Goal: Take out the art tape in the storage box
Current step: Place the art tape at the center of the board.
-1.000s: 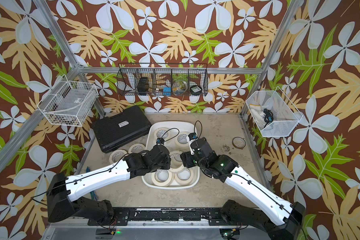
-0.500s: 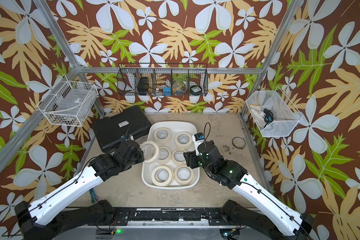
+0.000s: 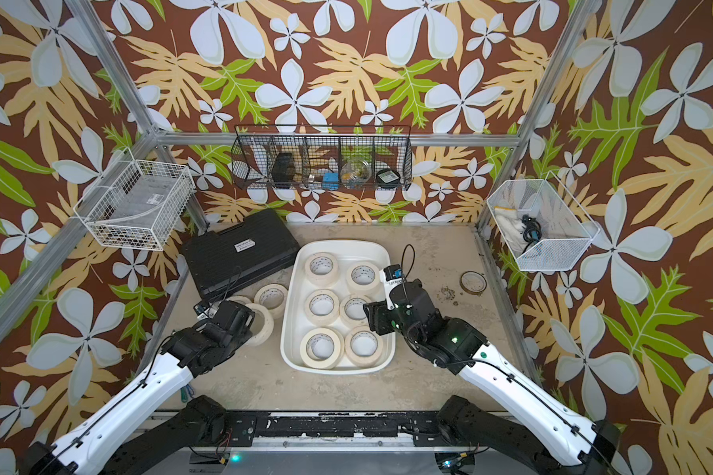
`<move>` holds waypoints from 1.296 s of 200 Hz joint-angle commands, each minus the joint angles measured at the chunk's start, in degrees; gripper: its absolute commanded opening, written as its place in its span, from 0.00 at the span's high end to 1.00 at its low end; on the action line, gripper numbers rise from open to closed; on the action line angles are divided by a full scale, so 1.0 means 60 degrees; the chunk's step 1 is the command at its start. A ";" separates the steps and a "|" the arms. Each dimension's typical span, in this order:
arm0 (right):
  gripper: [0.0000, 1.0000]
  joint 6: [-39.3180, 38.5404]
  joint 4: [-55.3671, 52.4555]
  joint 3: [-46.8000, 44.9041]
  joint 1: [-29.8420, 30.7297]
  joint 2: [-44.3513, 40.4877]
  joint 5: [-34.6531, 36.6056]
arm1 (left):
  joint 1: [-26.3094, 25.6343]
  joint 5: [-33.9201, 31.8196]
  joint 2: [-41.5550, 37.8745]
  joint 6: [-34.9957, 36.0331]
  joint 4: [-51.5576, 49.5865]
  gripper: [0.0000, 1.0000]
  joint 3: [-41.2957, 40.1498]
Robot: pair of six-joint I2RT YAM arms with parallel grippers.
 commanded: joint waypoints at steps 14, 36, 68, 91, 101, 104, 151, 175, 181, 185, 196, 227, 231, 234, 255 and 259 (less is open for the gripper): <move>0.34 -0.0050 0.0150 -0.0076 0.0003 -0.0001 0.0099 | 0.0044 0.0691 0.0139 -0.0690 0.0821 1.00 -0.0700; 0.34 -0.0059 0.0168 -0.0157 0.0011 0.0034 0.0113 | 0.0044 0.0866 0.0234 -0.0597 0.1380 1.00 -0.1226; 0.34 -0.0080 0.0200 -0.0193 0.0011 0.0148 0.0084 | 0.0044 0.0783 0.0799 0.0004 0.1857 1.00 -0.1491; 0.34 -0.0079 0.0267 -0.0240 0.0010 0.0264 0.0000 | 0.0044 0.0856 0.1241 0.0442 0.2215 1.00 -0.1591; 0.34 -0.0072 0.0305 -0.0275 0.0002 0.0302 -0.0037 | 0.0036 0.0937 0.1434 0.0579 0.2380 1.00 -0.1622; 0.34 -0.0071 0.0302 -0.0292 0.0010 0.0326 -0.0041 | 0.0043 0.0963 0.1507 0.0622 0.2419 1.00 -0.1623; 0.34 -0.0077 0.0350 -0.0367 0.0003 0.0463 -0.0081 | 0.0044 0.0873 0.2499 0.1193 0.2708 1.00 -0.1353; 0.34 -0.0066 0.0368 -0.0385 -0.0004 0.0538 -0.0106 | 0.0036 0.0978 0.2892 0.1325 0.2940 1.00 -0.1273; 0.34 -0.0074 0.0385 -0.0388 0.0002 0.0554 -0.0144 | 0.0043 0.0984 0.2964 0.1351 0.2980 1.00 -0.1236; 0.34 -0.0069 0.0380 -0.0392 0.0006 0.0572 -0.0149 | 0.0042 0.0984 0.3024 0.1366 0.3011 1.00 -0.1215; 0.34 -0.0065 0.0400 -0.0395 -0.0003 0.0595 -0.0179 | 0.0044 0.0961 0.3136 0.1384 0.3050 1.00 -0.1176; 0.34 -0.0065 0.0414 -0.0433 -0.0012 0.0616 -0.0216 | 0.0044 0.0853 0.3346 0.1433 0.3163 1.00 -0.1055; 0.34 -0.0073 0.0418 -0.0440 -0.0005 0.0631 -0.0212 | 0.0044 0.0852 0.3394 0.1481 0.3201 1.00 -0.1041; 0.34 -0.0059 0.0417 -0.0441 0.0002 0.0625 -0.0222 | 0.0044 0.0859 0.3422 0.1528 0.3241 1.00 -0.1026; 0.34 -0.0065 0.0451 -0.0453 -0.0004 0.0665 -0.0238 | 0.0044 0.0824 0.3779 0.1840 0.3155 1.00 -0.0735; 0.34 -0.0065 0.0460 -0.0444 0.0001 0.0668 -0.0253 | 0.0044 0.0774 0.3857 0.1840 0.3065 1.00 -0.0658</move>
